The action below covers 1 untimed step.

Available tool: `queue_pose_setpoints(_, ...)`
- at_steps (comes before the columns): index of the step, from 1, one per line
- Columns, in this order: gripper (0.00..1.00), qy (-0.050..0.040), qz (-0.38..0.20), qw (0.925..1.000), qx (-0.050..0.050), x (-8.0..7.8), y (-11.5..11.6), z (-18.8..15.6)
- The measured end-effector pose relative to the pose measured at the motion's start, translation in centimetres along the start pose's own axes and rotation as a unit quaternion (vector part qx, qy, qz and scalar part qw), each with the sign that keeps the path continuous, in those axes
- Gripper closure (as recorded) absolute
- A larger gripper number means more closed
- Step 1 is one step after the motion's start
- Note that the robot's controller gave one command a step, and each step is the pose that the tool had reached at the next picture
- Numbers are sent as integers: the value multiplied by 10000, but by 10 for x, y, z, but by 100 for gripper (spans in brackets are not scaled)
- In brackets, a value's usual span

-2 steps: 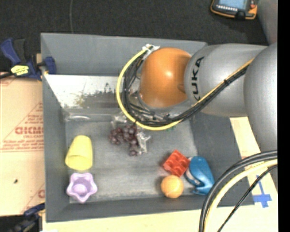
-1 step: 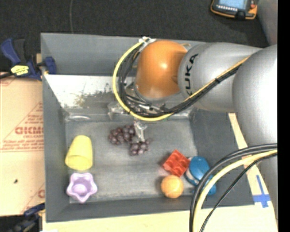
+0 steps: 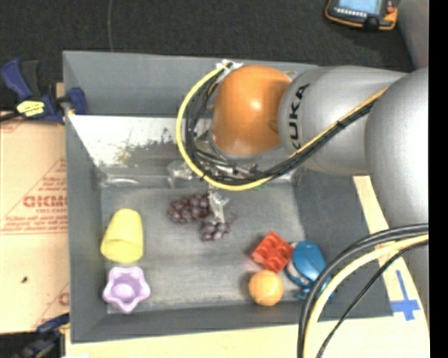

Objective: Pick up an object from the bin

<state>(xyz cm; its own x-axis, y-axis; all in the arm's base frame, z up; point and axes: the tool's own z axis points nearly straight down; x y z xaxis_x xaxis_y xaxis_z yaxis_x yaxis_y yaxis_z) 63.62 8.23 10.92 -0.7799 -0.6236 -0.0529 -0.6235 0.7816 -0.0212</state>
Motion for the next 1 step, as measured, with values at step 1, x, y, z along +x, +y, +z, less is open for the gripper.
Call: queue_pose_setpoints(1,0,-42,-72,10000,28,1,9,0)
